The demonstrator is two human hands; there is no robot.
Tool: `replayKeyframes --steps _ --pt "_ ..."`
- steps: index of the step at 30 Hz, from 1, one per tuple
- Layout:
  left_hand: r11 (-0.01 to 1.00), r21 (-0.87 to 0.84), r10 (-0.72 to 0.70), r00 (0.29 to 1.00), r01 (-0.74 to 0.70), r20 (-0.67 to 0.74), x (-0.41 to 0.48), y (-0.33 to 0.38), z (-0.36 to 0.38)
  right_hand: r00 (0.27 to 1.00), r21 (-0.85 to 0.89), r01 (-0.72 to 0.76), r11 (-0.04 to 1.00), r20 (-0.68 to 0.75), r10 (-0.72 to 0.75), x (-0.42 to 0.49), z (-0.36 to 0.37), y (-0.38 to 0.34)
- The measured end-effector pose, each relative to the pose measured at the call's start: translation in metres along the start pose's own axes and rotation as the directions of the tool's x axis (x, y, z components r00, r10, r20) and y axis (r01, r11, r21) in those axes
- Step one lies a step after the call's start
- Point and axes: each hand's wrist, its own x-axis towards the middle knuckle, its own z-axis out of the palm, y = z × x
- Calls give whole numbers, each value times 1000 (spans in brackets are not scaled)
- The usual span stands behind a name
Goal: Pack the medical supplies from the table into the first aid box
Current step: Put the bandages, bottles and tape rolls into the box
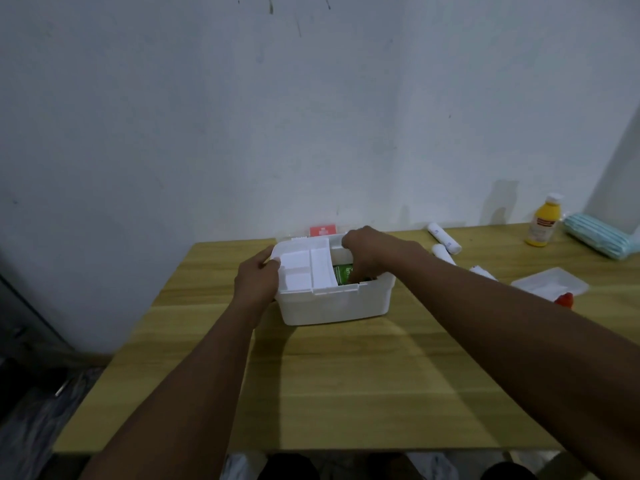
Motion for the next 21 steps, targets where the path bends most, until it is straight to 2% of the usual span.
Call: replayKeyframes --steps 6,11,19,21 --pt "1000 14 7 1000 -7 3 -1 1 1 996 -20 -78 997 37 78 -9 -6 -3" --pt "1000 22 13 1000 -13 -4 -3 2 3 991 11 -124 992 -44 124 -7 4 -6" --pt "1000 17 11 1000 -11 19 -4 2 6 989 -20 -114 993 90 115 -9 0 -4" --pt "1000 13 8 1000 -9 23 -3 2 6 990 14 -124 992 73 123 -8 2 1"
